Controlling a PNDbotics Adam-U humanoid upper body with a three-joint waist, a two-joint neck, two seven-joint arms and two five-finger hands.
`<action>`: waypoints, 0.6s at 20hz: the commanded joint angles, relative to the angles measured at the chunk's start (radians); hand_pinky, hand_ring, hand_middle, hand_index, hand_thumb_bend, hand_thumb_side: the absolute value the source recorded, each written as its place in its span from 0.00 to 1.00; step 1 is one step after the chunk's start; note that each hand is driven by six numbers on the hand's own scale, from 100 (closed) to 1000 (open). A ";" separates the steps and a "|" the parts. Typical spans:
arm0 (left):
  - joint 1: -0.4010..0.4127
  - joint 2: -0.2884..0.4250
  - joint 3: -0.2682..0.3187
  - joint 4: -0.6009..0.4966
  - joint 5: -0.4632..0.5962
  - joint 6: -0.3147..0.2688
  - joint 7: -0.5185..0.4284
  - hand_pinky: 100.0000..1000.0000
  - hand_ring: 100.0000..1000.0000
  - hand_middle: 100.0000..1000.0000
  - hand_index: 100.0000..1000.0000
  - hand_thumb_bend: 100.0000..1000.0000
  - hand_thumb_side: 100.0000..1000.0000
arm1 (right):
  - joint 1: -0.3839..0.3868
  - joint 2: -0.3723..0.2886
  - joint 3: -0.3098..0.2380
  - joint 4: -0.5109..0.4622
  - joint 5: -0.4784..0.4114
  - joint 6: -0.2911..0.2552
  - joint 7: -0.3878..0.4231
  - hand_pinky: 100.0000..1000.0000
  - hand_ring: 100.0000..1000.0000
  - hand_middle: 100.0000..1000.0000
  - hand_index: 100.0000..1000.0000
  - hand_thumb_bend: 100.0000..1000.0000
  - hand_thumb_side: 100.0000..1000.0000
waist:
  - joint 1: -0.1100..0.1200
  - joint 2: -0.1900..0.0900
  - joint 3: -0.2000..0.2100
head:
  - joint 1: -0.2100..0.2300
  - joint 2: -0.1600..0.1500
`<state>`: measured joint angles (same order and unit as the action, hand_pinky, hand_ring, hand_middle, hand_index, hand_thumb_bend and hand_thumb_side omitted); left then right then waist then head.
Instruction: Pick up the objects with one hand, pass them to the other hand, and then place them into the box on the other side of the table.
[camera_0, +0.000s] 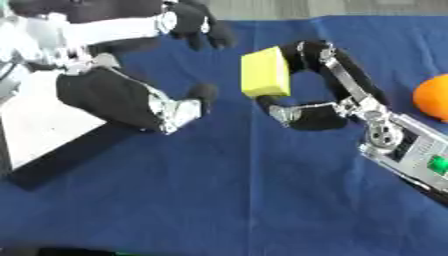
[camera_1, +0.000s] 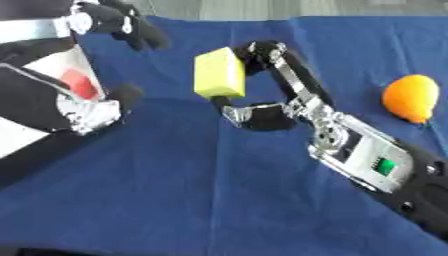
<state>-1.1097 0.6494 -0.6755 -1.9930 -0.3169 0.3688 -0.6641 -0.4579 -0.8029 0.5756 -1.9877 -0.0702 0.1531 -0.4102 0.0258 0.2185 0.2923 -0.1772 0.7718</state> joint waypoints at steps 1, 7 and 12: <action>-0.022 -0.013 0.006 -0.007 -0.084 0.044 -0.005 0.85 0.80 0.79 0.91 0.00 0.46 | -0.019 -0.004 -0.004 -0.012 0.025 -0.001 -0.001 0.65 0.55 0.47 0.53 0.07 0.00 | 0.012 -0.032 0.000 | 0.004 -0.002; -0.021 -0.047 -0.014 -0.007 -0.140 0.113 -0.029 0.85 0.80 0.77 0.89 0.00 0.51 | -0.031 0.011 0.001 -0.012 0.096 -0.040 -0.001 0.65 0.55 0.47 0.53 0.07 0.00 | 0.012 -0.030 -0.005 | 0.019 -0.002; -0.007 -0.060 -0.021 -0.007 -0.173 0.191 -0.040 0.88 0.80 0.75 0.88 0.00 0.36 | -0.034 0.020 0.001 -0.012 0.151 -0.069 -0.013 0.65 0.55 0.47 0.53 0.07 0.00 | 0.014 -0.028 -0.009 | 0.029 -0.002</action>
<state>-1.1066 0.5854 -0.7032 -1.9929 -0.4785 0.5256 -0.6881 -0.4756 -0.7747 0.5825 -1.9877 0.0634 0.0934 -0.4201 0.0259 0.2185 0.2841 -0.1525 0.7718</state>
